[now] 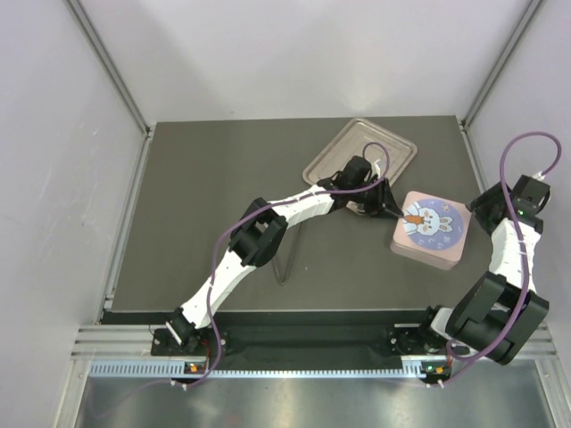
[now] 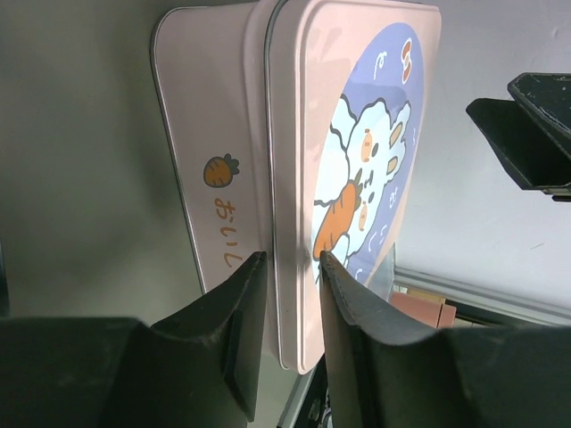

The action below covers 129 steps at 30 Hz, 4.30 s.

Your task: Pack the chocolate

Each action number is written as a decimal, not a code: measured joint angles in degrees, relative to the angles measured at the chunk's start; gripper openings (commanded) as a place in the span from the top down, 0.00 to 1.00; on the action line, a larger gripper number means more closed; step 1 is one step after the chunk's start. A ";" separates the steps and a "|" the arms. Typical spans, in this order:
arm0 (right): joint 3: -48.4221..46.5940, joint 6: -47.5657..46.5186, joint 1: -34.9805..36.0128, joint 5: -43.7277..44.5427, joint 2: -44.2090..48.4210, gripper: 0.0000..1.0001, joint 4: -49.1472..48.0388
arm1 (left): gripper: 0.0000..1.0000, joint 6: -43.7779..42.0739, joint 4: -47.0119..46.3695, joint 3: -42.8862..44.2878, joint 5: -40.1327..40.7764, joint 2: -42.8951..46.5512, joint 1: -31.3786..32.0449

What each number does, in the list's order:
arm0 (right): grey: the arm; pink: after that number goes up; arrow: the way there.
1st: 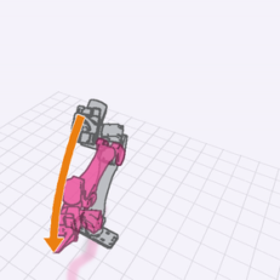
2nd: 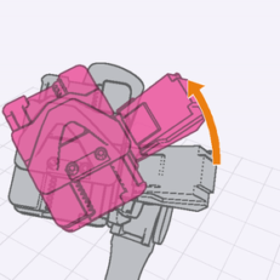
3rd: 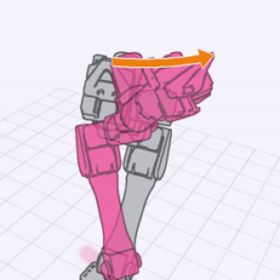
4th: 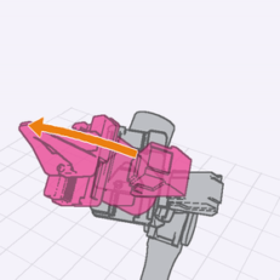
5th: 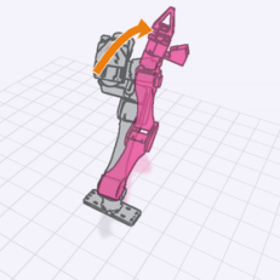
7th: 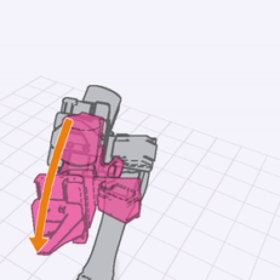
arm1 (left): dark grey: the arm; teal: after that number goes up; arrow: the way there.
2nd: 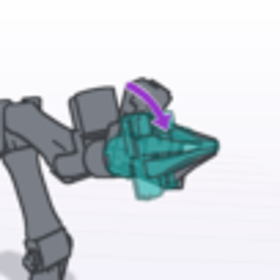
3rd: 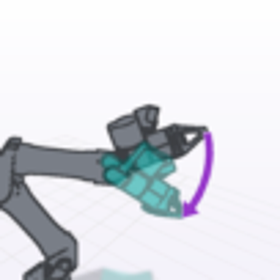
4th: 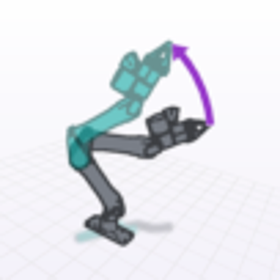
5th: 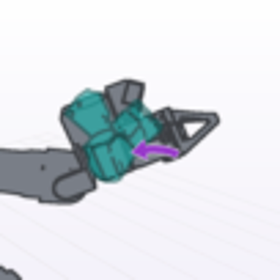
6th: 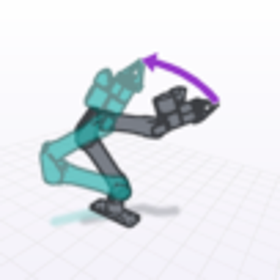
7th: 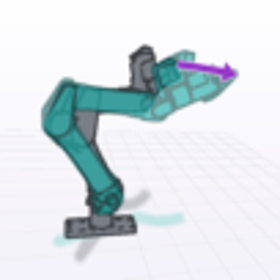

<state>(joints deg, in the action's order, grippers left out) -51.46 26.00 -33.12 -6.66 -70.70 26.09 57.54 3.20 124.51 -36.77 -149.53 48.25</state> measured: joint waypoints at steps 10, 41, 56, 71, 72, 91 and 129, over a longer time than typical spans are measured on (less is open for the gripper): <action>0.04 0.20 0.02 -3.87 0.02 0.53 -1.07 | 0.72 1.14 -0.22 0.13 -0.02 0.00 0.00; 7.21 1.88 1.90 -8.26 -6.19 0.63 -11.74 | 0.60 -2.86 0.37 -4.02 4.37 3.96 -0.09; 8.44 0.04 1.90 -6.38 -2.60 0.57 -8.96 | 0.59 -4.74 1.05 -9.31 3.72 6.12 0.37; -7.63 -1.51 5.68 -2.23 -5.75 0.86 2.12 | 0.97 -14.36 4.98 -21.00 14.86 21.70 4.20; -10.23 -2.08 7.08 -1.22 -7.54 0.87 2.67 | 1.00 -14.71 4.96 -21.55 15.39 22.12 5.09; -39.80 -15.32 21.40 10.47 -40.85 0.98 15.98 | 1.00 -13.18 -2.29 -34.67 16.24 24.15 9.53; -38.91 -19.02 21.70 11.06 -44.30 1.00 19.61 | 1.00 13.60 -19.82 -36.65 17.88 16.52 11.32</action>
<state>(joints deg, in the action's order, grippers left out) -90.37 6.98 -11.42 4.40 -115.00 45.69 71.13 -16.62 87.85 -18.90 -133.01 59.57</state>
